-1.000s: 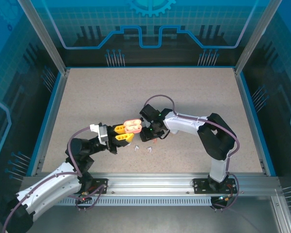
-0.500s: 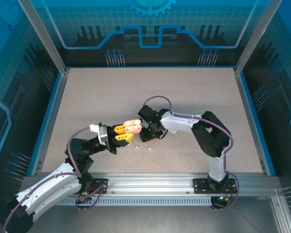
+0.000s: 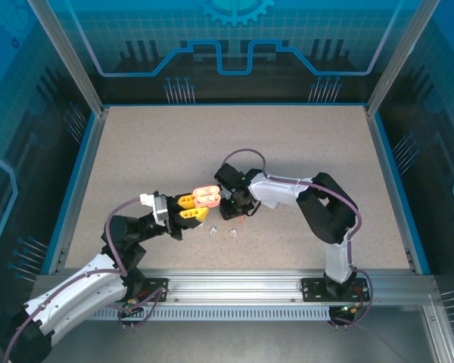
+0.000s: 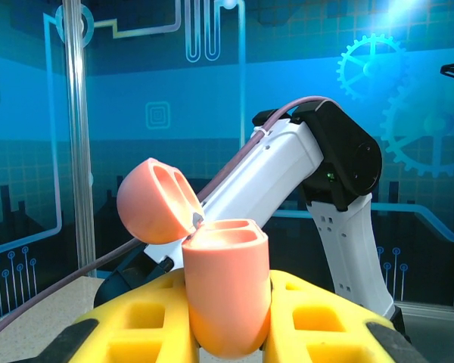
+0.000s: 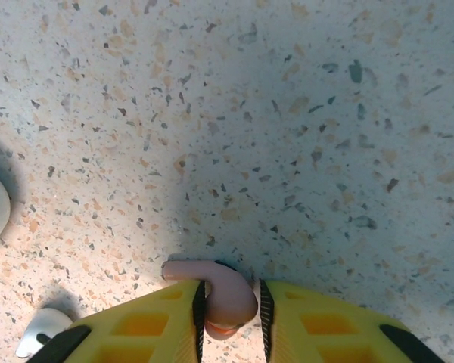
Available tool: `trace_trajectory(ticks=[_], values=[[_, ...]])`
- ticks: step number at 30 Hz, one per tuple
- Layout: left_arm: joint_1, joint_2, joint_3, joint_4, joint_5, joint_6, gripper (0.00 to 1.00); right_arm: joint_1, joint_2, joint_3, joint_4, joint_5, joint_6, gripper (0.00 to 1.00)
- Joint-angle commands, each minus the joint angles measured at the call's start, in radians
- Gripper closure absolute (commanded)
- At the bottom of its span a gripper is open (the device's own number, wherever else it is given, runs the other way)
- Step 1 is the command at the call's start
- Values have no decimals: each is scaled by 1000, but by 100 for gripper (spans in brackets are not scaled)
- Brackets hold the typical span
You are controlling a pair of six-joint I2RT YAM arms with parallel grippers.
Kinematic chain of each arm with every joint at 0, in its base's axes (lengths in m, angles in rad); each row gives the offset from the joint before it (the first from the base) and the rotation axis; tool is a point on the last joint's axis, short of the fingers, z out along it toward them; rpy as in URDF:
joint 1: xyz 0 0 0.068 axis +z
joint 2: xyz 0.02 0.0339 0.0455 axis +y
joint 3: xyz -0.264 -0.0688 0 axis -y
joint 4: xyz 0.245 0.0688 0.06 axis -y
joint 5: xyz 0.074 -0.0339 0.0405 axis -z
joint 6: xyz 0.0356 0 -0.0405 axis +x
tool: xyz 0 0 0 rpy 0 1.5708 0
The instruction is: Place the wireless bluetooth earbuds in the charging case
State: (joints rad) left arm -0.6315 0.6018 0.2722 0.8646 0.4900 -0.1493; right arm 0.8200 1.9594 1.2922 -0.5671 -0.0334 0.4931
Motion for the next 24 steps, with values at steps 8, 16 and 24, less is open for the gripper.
trace_trajectory(ticks=[8,16,24], values=[[-9,-11,-9,-5,-25,25,100,14,-146,-79,77,60,-54,76],[-11,26,-3,-19,-41,15,100,14,-454,-218,97,234,-171,77],[-17,115,-1,4,-70,11,100,16,-818,-282,129,388,-417,77]])
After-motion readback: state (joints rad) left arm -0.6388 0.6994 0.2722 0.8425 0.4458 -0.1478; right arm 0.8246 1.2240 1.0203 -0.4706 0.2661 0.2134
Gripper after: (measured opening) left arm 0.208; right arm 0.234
